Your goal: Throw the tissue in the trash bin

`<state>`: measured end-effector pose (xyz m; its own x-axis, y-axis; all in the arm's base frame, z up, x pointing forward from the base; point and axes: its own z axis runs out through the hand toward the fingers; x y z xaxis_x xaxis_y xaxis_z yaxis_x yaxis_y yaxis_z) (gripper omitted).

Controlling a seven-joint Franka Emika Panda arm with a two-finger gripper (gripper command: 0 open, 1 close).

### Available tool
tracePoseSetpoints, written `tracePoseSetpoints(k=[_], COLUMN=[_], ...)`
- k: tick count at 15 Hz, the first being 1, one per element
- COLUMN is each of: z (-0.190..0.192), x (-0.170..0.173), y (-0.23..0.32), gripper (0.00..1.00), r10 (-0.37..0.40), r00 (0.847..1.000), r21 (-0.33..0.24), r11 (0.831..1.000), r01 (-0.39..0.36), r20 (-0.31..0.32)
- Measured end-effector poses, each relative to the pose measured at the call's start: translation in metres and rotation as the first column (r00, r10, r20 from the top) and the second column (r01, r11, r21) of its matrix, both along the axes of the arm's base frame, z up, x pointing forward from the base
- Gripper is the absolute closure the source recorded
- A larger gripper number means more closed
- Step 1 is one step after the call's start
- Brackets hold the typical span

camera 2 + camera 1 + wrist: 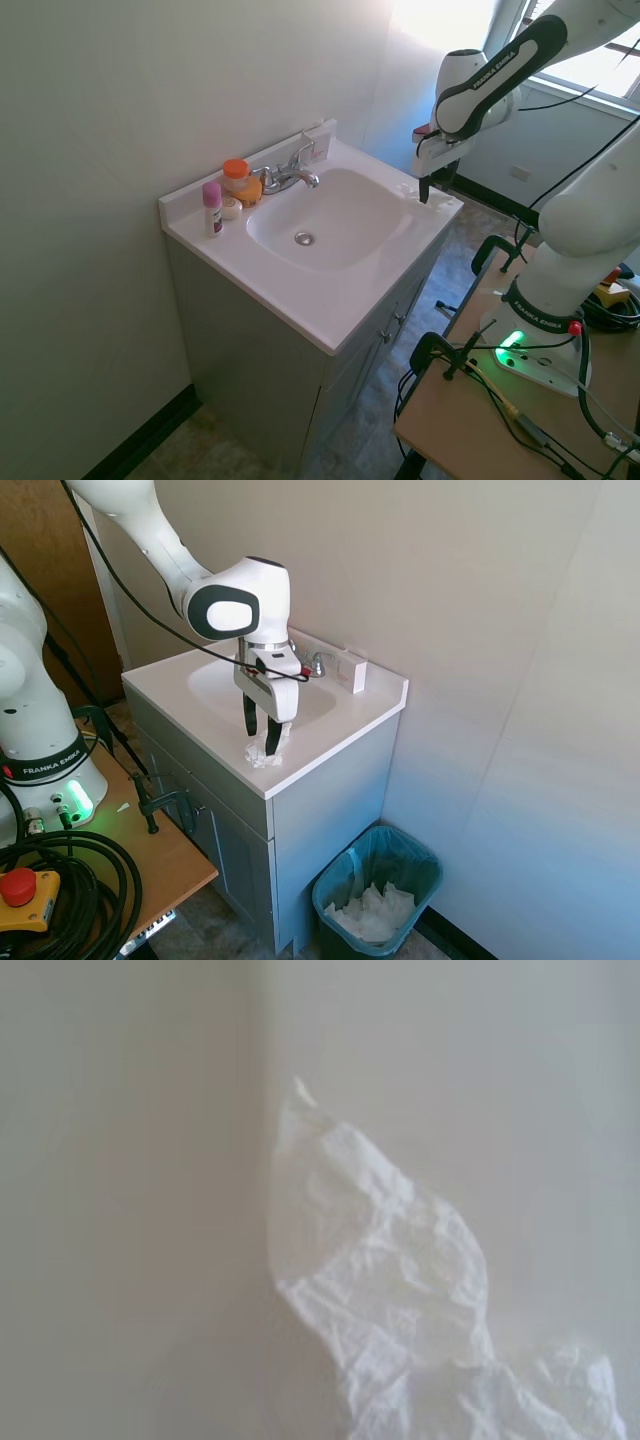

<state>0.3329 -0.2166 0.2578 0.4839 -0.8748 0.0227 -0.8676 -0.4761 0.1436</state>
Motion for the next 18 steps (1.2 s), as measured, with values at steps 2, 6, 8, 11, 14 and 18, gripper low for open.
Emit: tracePoseSetpoints(k=[2,6,8,11,14,18], z=[-0.004,-0.010,-0.011,-0.011,-0.009,-0.006], x=[0.007,0.016,0.017,0.017,0.020,0.021], y=[-0.007,-0.004,-0.003,-0.004,-0.003,-0.007], gripper=[1.00,1.00,1.00,1.00,1.00,1.00], r10=[-0.001,-0.001,-0.003,0.003,-0.001,-0.016], r00=[1.000,1.000,1.000,1.000,1.000,1.000], r21=[0.000,0.022,0.029,0.039,0.048,0.051], r11=[1.000,1.000,1.000,0.999,0.999,0.999], r01=[0.001,0.001,0.003,-0.003,0.001,0.015], r20=[-0.002,0.000,0.002,0.006,0.012,0.022])
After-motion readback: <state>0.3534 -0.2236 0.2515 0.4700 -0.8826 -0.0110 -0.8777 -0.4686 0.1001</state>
